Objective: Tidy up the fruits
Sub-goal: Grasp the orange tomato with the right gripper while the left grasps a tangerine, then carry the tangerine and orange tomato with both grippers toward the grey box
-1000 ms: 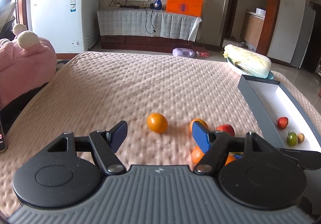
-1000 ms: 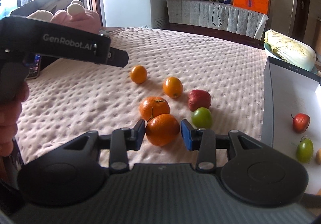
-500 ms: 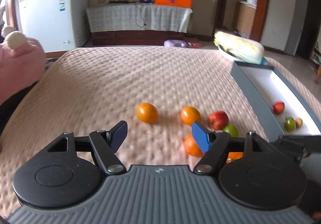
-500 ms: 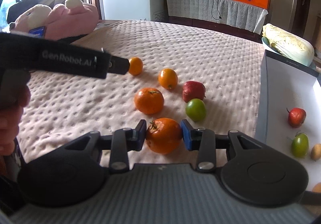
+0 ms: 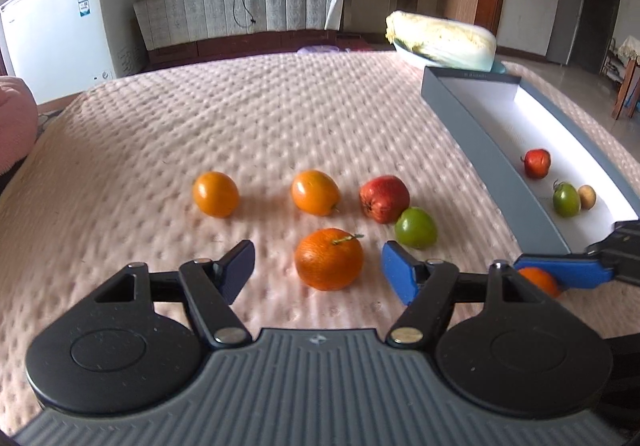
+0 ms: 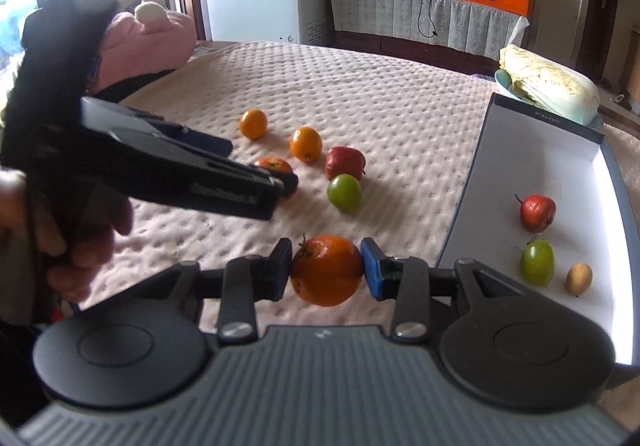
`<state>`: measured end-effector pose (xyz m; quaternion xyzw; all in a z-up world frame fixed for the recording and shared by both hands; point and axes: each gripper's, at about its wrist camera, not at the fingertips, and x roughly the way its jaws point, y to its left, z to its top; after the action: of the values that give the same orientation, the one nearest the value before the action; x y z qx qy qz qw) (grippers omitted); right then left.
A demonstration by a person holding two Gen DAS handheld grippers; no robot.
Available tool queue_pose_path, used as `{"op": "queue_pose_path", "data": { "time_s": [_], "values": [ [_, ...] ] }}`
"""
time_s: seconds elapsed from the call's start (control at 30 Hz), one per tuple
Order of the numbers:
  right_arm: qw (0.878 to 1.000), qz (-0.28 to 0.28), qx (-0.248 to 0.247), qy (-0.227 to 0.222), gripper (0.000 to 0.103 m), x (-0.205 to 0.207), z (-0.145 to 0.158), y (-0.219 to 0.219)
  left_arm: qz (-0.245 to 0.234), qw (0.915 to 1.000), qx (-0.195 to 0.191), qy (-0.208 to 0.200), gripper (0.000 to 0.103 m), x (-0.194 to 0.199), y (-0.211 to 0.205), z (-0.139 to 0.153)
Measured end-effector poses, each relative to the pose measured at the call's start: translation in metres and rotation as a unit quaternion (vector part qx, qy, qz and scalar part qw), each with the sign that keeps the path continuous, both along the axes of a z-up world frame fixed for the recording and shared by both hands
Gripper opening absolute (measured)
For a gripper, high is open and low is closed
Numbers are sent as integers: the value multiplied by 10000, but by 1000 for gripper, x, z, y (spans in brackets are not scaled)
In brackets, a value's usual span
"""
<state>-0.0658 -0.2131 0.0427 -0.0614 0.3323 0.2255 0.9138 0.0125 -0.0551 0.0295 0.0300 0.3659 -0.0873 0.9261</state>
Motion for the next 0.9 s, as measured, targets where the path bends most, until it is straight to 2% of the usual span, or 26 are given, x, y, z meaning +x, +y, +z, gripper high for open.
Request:
{"op": "queue_pose_path", "data": {
  "time_s": [0.1, 0.3, 0.4, 0.57, 0.9],
  "values": [
    [9999, 45, 75, -59, 41, -2, 6, -2, -19, 9998, 55, 200, 62, 6, -5, -8],
    [9998, 50, 153, -105, 41, -5, 10, -7, 2, 9997, 35, 231, 57, 8, -4, -12],
    [9998, 39, 158, -122, 41, -5, 11, -7, 13, 9998, 12, 209, 45, 9, -4, -12],
    [9999, 4, 125, -95, 41, -5, 9, -6, 26, 9998, -19, 216, 43, 8, -3, -10],
    [9997, 39, 168, -156, 41, -2, 8, 4, 606, 9981, -118, 47, 42, 9, 26, 3]
  ]
}}
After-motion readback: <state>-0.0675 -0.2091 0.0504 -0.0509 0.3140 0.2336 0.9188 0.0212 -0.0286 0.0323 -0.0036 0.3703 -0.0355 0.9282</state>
